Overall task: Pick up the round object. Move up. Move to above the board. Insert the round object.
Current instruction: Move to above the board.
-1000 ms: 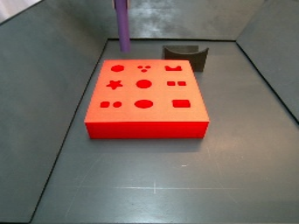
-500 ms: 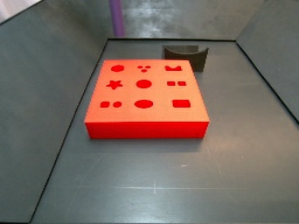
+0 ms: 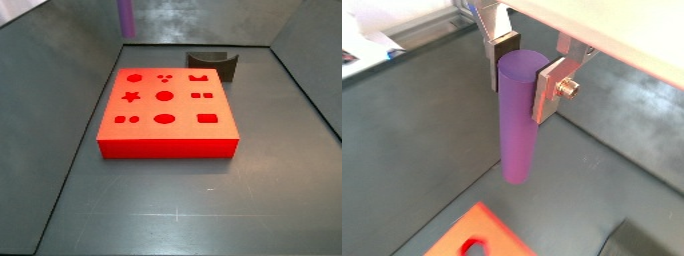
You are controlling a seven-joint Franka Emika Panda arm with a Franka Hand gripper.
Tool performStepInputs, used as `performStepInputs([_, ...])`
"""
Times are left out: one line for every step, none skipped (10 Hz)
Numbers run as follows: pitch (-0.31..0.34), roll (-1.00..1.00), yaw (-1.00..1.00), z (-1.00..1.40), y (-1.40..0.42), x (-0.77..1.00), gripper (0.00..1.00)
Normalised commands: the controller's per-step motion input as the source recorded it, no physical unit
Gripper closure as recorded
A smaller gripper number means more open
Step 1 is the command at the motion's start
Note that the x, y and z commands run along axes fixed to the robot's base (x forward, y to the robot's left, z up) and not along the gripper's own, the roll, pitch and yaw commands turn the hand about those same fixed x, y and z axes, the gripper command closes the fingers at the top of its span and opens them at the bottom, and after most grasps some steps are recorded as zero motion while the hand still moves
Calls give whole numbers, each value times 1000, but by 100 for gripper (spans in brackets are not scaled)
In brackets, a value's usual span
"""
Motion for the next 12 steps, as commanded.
performStepInputs([240,-33,8,352,-1000,380,100])
performStepInputs([192,-22,10,353,-1000,380,100])
performStepInputs([139,-6,12,356,-1000,384,100])
performStepInputs([121,-25,10,356,-1000,394,100])
performStepInputs([121,0,6,355,-1000,404,100])
performStepInputs([125,-7,8,355,-1000,408,100])
performStepInputs([128,-5,7,358,-1000,426,100])
performStepInputs([123,-3,6,360,-1000,435,100])
performStepInputs([129,24,9,359,-1000,450,100])
performStepInputs([127,19,9,319,-883,440,100])
performStepInputs([130,29,3,218,-597,329,100])
performStepInputs([117,38,6,136,-361,226,100])
